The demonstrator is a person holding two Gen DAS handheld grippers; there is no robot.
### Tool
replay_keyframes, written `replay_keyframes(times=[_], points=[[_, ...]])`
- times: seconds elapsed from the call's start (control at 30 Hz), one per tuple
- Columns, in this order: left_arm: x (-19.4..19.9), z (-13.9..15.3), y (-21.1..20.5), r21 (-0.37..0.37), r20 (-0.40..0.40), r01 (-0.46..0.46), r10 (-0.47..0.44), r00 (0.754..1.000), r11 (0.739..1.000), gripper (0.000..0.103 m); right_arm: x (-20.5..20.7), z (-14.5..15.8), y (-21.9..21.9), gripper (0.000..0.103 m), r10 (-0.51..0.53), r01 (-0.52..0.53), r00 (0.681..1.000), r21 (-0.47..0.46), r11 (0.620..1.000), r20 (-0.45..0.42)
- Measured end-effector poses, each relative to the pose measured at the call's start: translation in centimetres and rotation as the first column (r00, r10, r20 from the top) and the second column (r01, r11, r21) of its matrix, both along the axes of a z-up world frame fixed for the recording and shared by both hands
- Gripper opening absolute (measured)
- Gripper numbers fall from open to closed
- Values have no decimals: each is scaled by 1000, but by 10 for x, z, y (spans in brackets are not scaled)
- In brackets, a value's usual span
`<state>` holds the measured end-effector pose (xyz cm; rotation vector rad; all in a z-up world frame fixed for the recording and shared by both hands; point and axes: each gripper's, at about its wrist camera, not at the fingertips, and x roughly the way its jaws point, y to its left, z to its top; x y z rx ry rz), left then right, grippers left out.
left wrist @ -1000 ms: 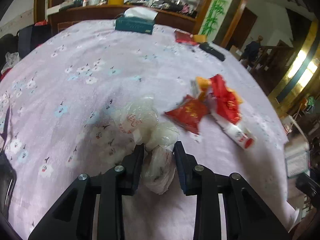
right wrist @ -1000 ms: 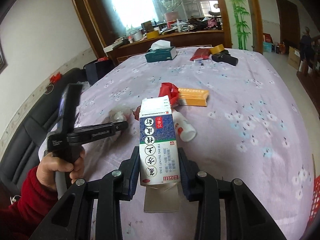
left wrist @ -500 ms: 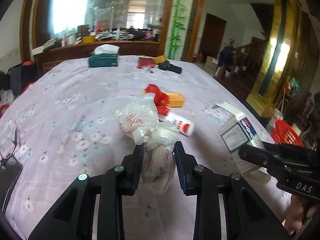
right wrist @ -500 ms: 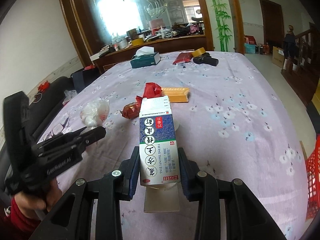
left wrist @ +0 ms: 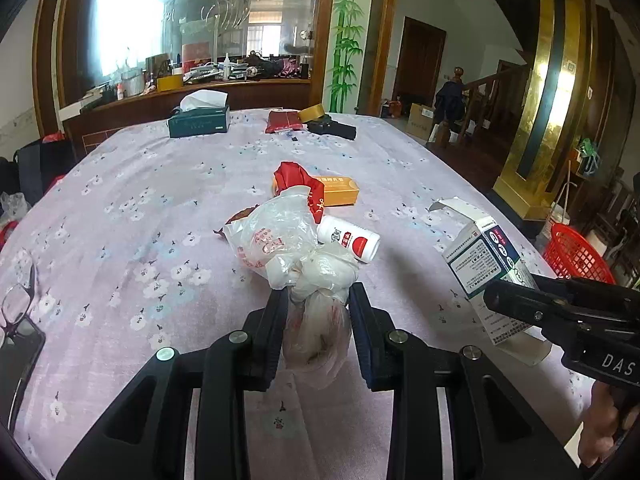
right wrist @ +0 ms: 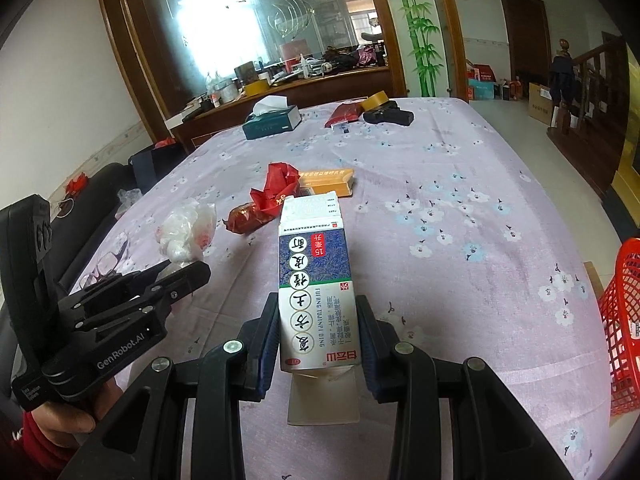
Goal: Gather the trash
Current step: 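Carry the box and plastic bag in both tools over the red basket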
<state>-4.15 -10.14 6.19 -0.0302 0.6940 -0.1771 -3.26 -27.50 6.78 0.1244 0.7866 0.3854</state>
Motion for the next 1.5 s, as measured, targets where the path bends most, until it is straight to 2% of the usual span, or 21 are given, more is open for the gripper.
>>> replay_keyframes(times=[0.5, 1.5], points=[[-12, 2, -8, 66, 43, -15, 12, 999, 998, 30, -3, 5, -1, 38, -2, 2, 1000, 1, 1000, 7], [-9, 5, -17, 86, 43, 1, -5, 999, 996, 30, -7, 10, -10, 38, -22, 22, 1000, 23, 999, 11]])
